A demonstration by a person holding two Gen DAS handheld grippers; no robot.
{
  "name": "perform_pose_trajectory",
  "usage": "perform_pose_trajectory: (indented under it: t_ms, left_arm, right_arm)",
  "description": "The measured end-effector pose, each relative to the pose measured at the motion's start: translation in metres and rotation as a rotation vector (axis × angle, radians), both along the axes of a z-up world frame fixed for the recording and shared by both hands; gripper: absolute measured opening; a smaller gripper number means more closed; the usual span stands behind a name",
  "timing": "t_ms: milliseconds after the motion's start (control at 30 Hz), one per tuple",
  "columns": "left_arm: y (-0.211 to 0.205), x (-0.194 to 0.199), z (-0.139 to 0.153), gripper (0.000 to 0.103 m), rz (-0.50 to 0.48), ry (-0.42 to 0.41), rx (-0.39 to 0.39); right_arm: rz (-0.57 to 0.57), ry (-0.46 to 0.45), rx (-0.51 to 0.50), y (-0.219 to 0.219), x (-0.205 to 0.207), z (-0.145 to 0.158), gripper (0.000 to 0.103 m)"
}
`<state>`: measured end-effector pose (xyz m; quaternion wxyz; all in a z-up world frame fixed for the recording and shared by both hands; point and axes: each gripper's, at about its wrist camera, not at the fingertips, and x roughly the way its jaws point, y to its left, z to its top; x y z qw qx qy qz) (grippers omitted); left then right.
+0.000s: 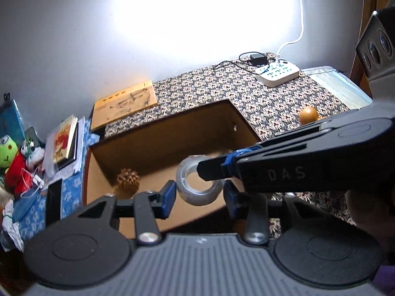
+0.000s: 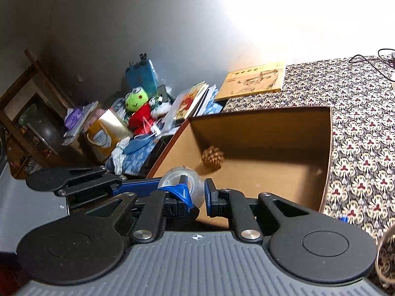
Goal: Organize rigid objects
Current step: 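Carry the tape roll into the box beside the pine cone, then open the right gripper to release the tape roll and withdraw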
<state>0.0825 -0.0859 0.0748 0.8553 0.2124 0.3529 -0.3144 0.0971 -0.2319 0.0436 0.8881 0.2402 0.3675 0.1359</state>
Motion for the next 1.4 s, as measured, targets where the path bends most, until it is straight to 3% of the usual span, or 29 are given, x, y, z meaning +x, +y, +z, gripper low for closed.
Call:
perform_pose_trajectory:
  t_ms: [133,433,867,1067,1200,1400]
  left_arm:
    - [-0.002,0.031,0.0,0.041,0.008,0.015,-0.023]
    - [0.008,0.121,-0.033,0.041,0.017,0.159,-0.076]
    - [-0.008,0.198,-0.105,0.042,-0.018,0.268,0.032]
    - [-0.013,0.216,-0.127,0.043,0.009,0.258,0.094]
    - [-0.009,0.217,-0.128,0.056,0.026,0.244,0.085]
    - [-0.008,0.212,-0.12,0.061,0.048,0.166,0.101]
  right_arm:
    - [-0.011,0.014,-0.005,-0.001,0.028,-0.001,0.0]
    - [-0.043,0.126,-0.051,0.009,0.101,-0.031,0.0]
    - [-0.112,0.3,-0.103,0.017,0.161,-0.092,0.0]
    - [-0.17,0.327,-0.1,0.018,0.177,-0.111,0.0]
    - [-0.217,0.333,-0.024,0.009,0.179,-0.121,0.0]
    - [-0.241,0.308,-0.014,0.0,0.178,-0.122,0.0]
